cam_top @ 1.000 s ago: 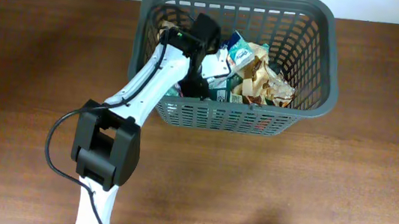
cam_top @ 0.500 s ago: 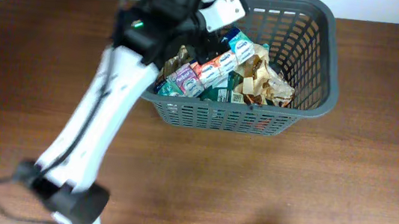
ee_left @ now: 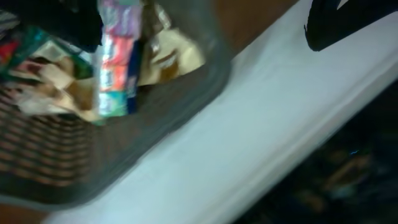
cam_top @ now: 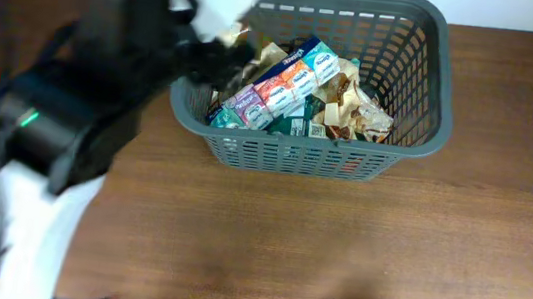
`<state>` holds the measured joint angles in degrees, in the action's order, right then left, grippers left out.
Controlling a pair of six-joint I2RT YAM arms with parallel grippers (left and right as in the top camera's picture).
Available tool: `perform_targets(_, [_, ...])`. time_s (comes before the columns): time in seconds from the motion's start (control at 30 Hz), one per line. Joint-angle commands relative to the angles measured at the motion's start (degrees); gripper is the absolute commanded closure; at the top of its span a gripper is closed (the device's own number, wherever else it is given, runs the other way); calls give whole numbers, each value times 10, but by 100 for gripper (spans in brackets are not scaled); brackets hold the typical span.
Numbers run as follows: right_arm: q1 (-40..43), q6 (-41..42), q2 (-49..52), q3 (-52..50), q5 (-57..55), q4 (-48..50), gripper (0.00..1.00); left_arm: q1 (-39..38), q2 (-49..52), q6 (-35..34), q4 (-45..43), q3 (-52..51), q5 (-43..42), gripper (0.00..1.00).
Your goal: Pack container
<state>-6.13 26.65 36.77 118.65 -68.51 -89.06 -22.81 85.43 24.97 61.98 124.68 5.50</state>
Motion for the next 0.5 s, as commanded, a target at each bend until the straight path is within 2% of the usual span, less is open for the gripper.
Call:
perform_targets(0.0, [1,57,-45,-13,-24,-30,1,12,-73,-68,29,0,65,1])
perform_targets(0.2, [8,61,-116,-69,5,-73,1,13,-170,-140,108,-24,155,1])
perform_targets(0.37, [43,59,-152,-90,73,-83,1,13,-287,-179,113,-100,180,1])
perform_targets(0.47, [65,35,-174,-109,153,-83,1,13,-371,-206,114,-163,196,1])
